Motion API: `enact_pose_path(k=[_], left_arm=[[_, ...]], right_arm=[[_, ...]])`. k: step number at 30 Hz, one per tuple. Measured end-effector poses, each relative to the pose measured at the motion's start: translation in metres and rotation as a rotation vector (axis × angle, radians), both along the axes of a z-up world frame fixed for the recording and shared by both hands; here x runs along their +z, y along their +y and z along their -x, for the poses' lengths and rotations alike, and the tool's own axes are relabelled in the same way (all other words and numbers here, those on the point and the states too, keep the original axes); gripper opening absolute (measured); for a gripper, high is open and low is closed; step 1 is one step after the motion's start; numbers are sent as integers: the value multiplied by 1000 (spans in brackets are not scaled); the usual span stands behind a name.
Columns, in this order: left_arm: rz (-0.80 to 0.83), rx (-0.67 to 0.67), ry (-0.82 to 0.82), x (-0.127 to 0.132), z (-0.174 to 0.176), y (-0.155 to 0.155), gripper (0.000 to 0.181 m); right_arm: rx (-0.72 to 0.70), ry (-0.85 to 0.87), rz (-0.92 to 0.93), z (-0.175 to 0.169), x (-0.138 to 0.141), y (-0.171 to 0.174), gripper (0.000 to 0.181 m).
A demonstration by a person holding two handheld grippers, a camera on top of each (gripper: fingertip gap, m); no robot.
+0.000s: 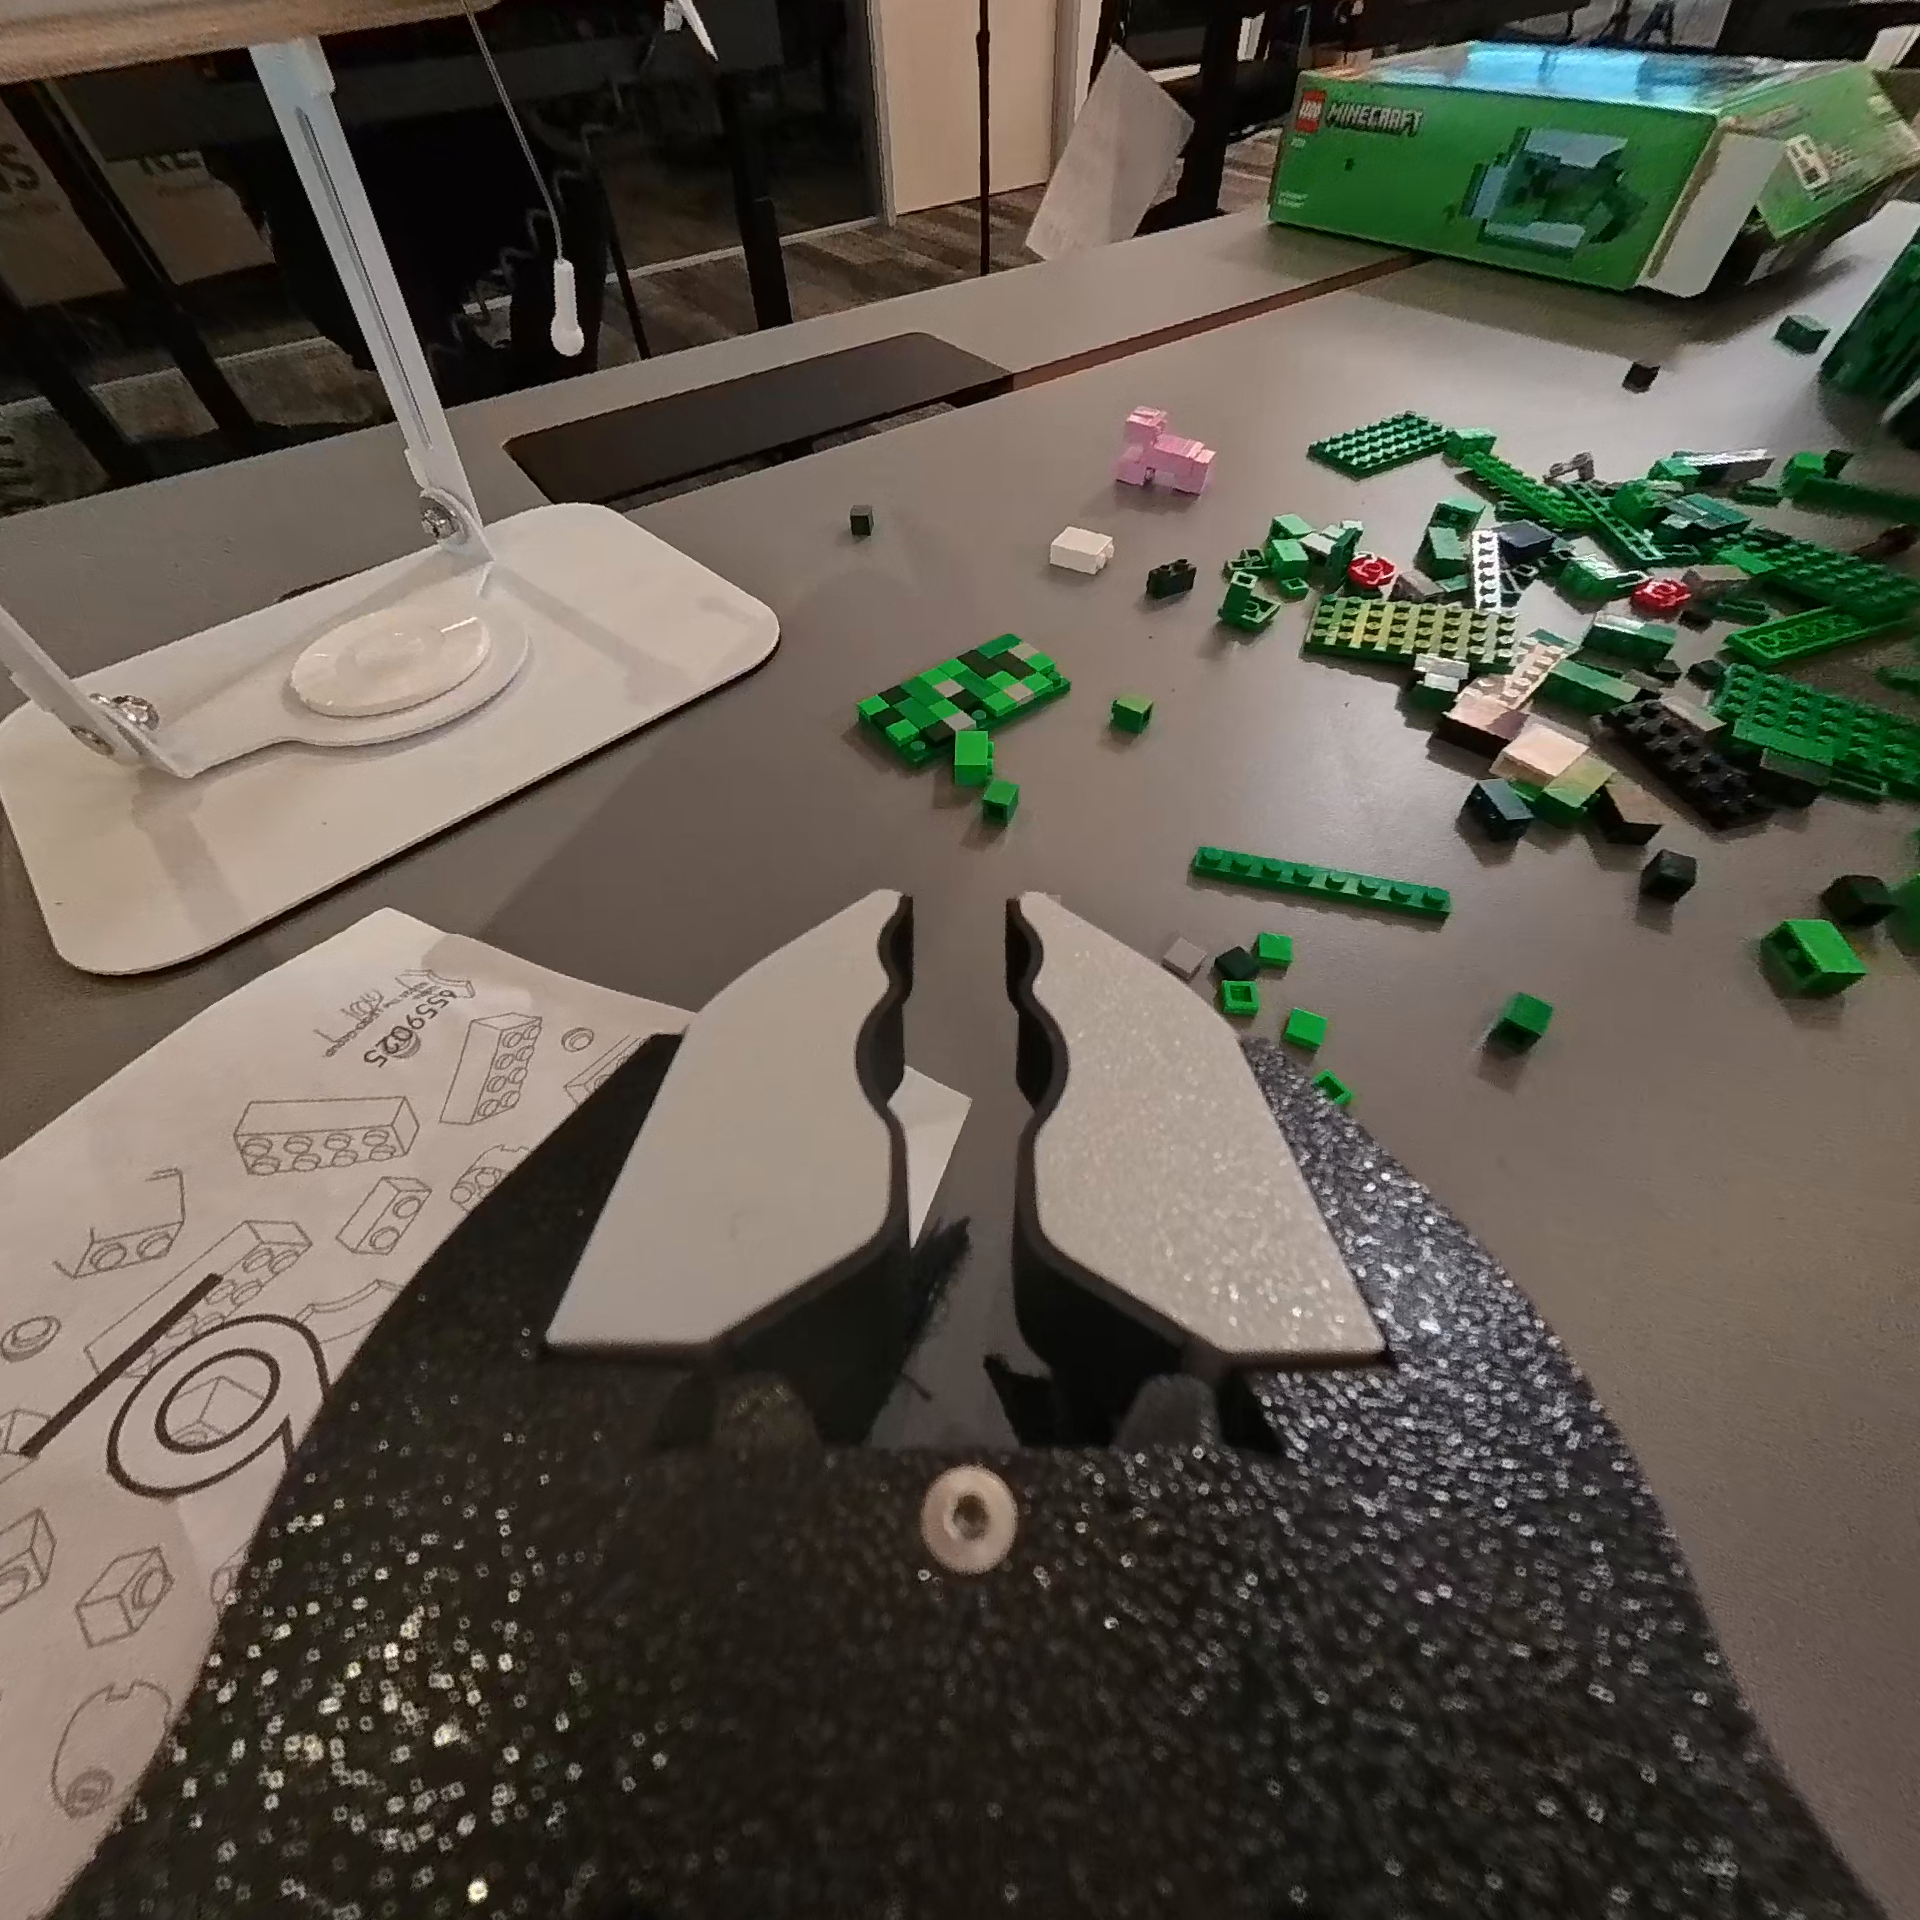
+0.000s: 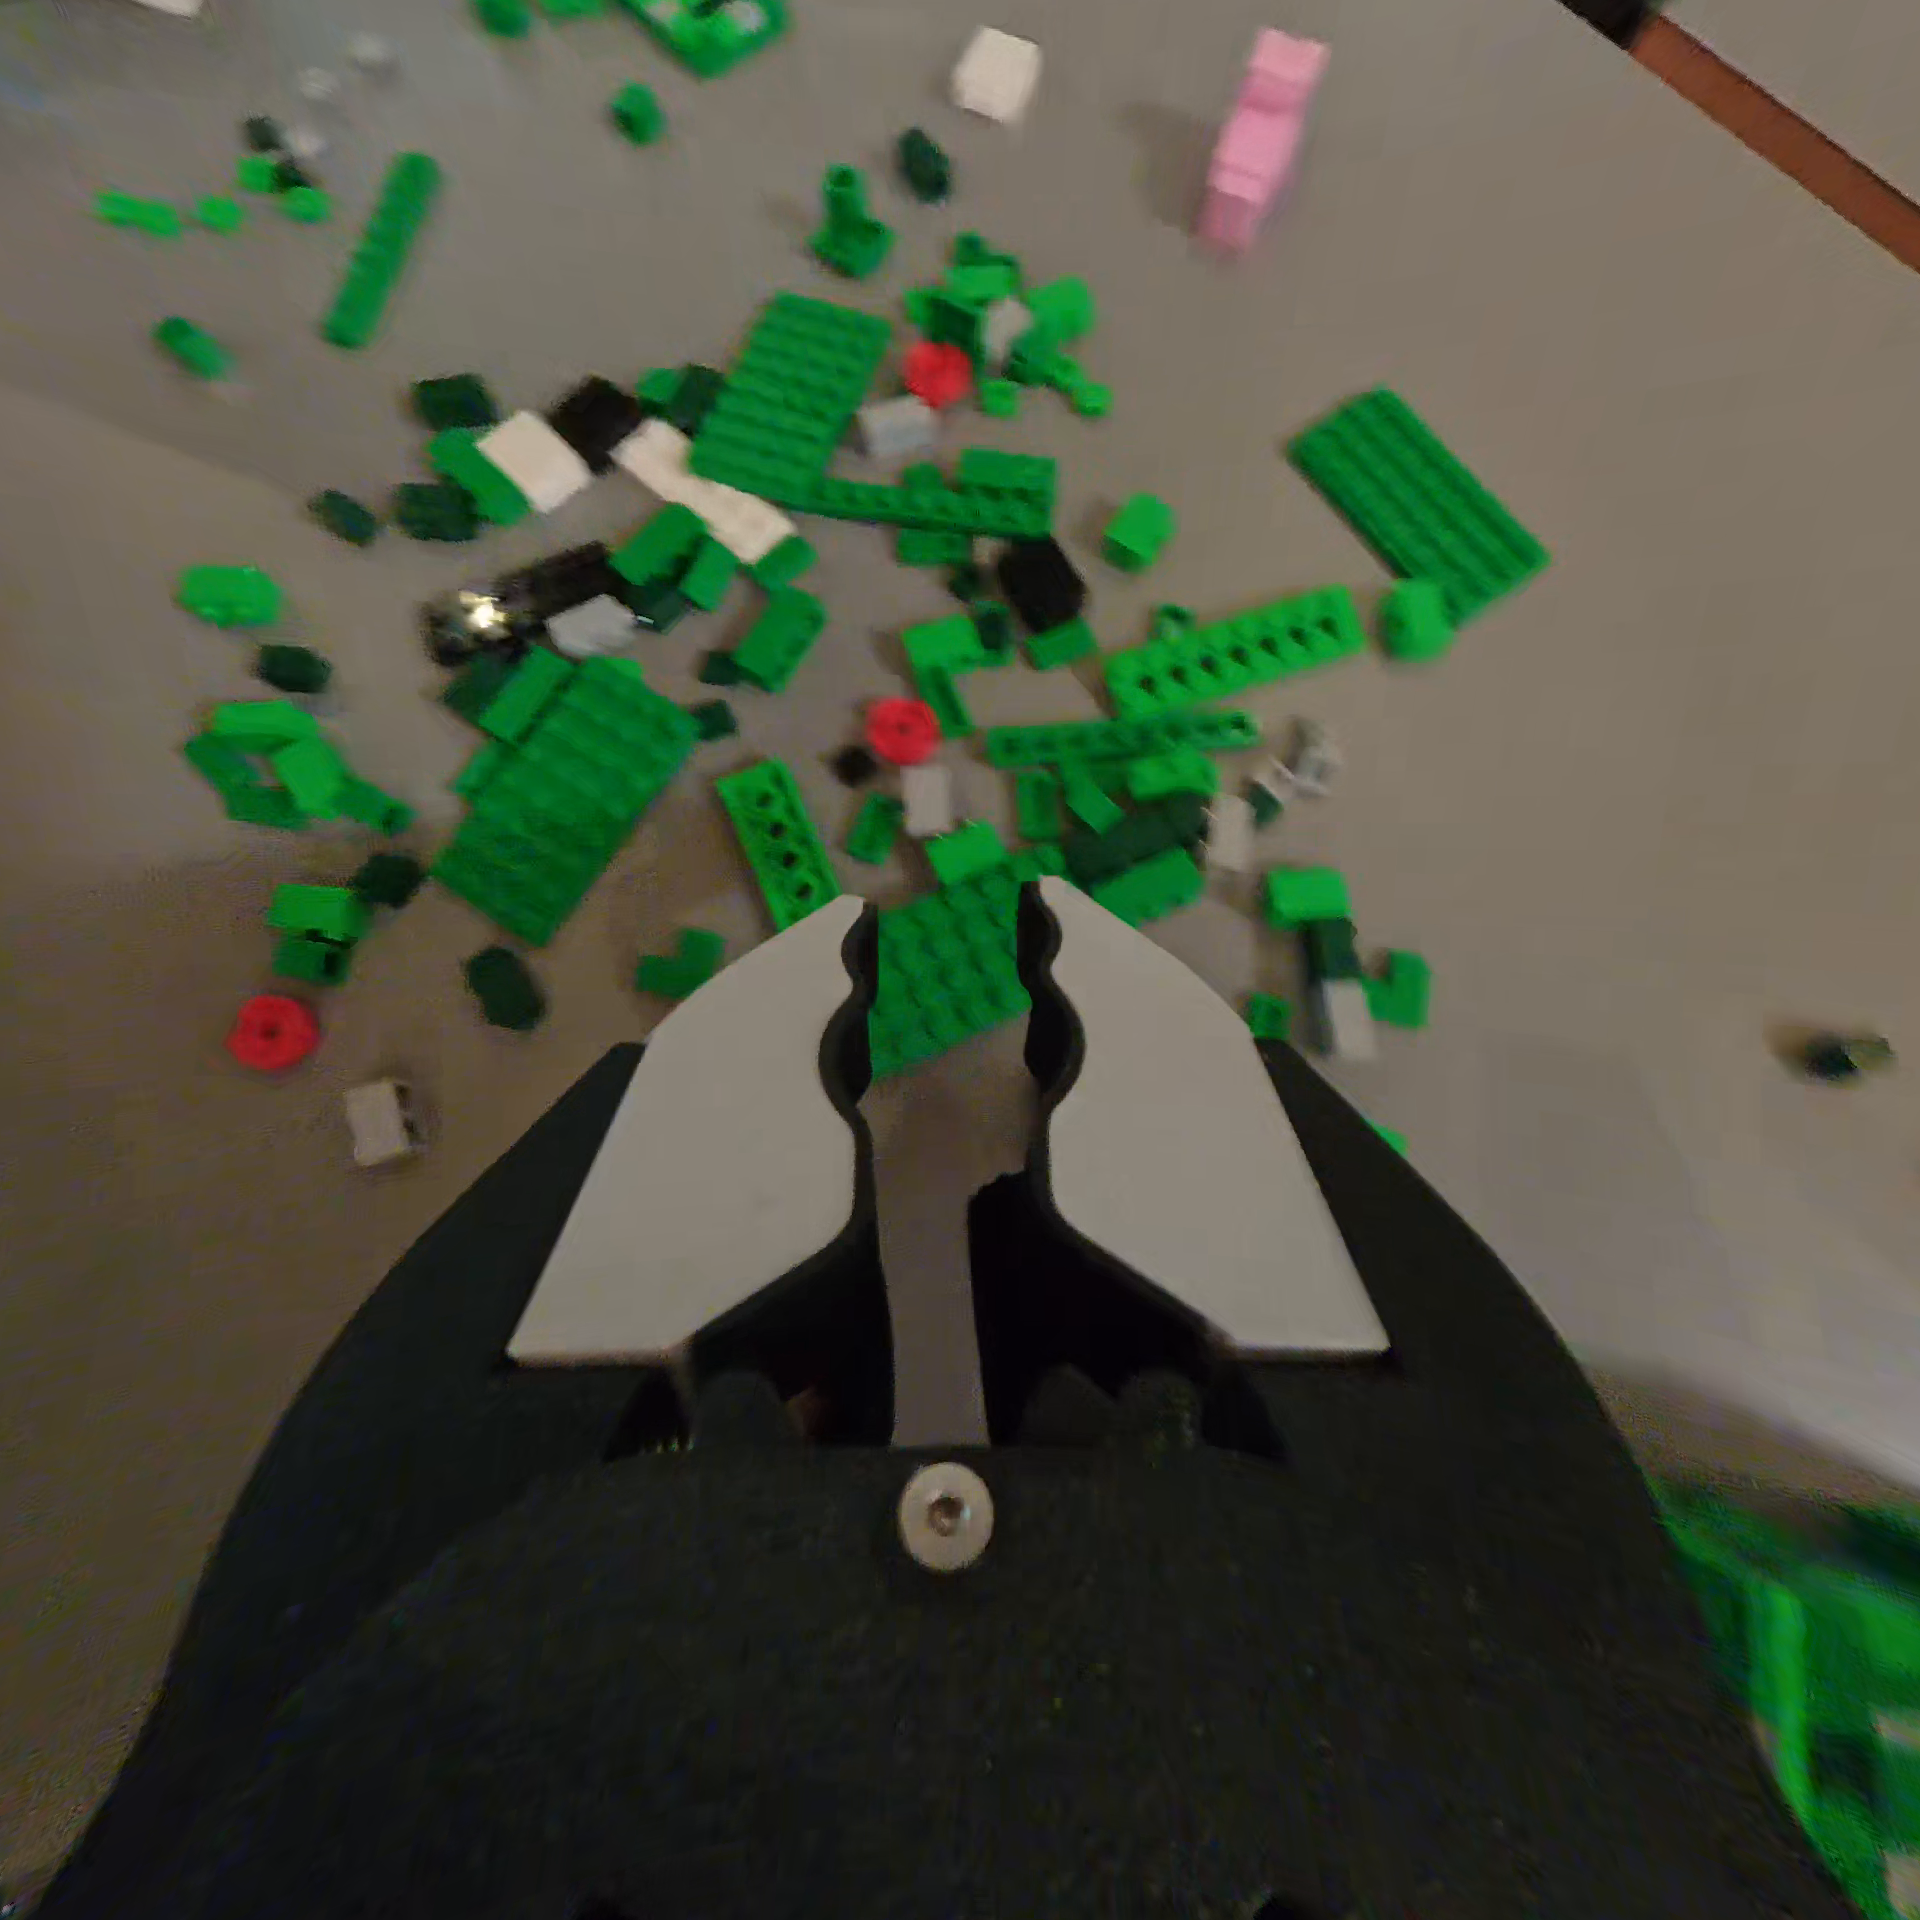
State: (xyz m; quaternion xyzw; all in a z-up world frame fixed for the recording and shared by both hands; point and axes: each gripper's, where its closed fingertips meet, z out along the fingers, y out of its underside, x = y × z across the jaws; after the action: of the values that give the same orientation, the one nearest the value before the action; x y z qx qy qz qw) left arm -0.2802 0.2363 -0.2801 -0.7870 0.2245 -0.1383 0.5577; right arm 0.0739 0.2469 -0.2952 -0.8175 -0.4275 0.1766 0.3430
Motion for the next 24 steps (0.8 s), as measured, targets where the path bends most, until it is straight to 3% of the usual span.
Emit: enact_pose_path(k=[6,13,19,24], left_arm=[[1,-2,1,0,0,0,17],[7,-7,6,-1,-1,-1,17],[7,-6,0,-1,-1,0,18],[9,-7,-4,-1,0,0,18]], right_arm=[[112,-88,-51,40,-11,1,26],[351,14,33,101,-15,-40,35],[300,-65,52,118,-30,-42,48],[248,-130,36,101,-32,-33,49]])
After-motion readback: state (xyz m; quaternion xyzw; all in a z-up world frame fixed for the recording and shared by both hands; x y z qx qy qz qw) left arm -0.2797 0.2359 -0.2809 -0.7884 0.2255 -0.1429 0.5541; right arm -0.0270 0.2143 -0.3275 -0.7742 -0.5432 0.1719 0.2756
